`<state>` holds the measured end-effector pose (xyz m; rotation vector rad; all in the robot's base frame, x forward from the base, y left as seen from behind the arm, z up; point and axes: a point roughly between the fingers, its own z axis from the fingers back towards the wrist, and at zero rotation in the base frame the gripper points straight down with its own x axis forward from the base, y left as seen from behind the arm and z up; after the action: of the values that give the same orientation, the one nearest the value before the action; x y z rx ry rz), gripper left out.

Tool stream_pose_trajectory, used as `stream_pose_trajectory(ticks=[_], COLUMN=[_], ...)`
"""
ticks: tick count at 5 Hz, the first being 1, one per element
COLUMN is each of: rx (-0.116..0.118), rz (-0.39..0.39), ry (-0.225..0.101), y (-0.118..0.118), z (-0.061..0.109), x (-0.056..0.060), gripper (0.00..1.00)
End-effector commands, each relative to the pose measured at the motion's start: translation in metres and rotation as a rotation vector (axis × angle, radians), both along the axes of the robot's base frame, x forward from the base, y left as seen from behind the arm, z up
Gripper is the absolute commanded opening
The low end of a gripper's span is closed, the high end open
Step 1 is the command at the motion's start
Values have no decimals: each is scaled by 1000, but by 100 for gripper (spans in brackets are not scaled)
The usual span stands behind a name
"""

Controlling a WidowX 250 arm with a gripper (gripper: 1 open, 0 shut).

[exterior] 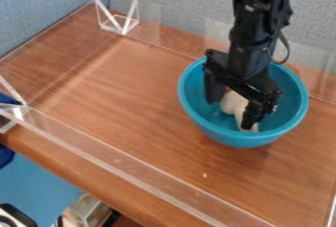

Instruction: Remove the mushroom from inside the blue bowl and put it on the table

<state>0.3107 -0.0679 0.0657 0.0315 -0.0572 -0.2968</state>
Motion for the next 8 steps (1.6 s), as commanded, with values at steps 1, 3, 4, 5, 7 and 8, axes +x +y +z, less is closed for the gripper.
stream_pose_trajectory(ticks=[1, 3, 4, 5, 7, 8], rx=[-20, -29, -37, -41, -49, -49], rz=[8, 13, 14, 12, 10, 17], ry=[-88, -121, -133, -142, -163, -177], y=[1, -1, -4, -8, -10, -7], z=[22, 27, 29, 29, 27, 25], x=[4, 0, -2, -1, 1, 3], gripper=[100, 100, 100, 100, 100, 100])
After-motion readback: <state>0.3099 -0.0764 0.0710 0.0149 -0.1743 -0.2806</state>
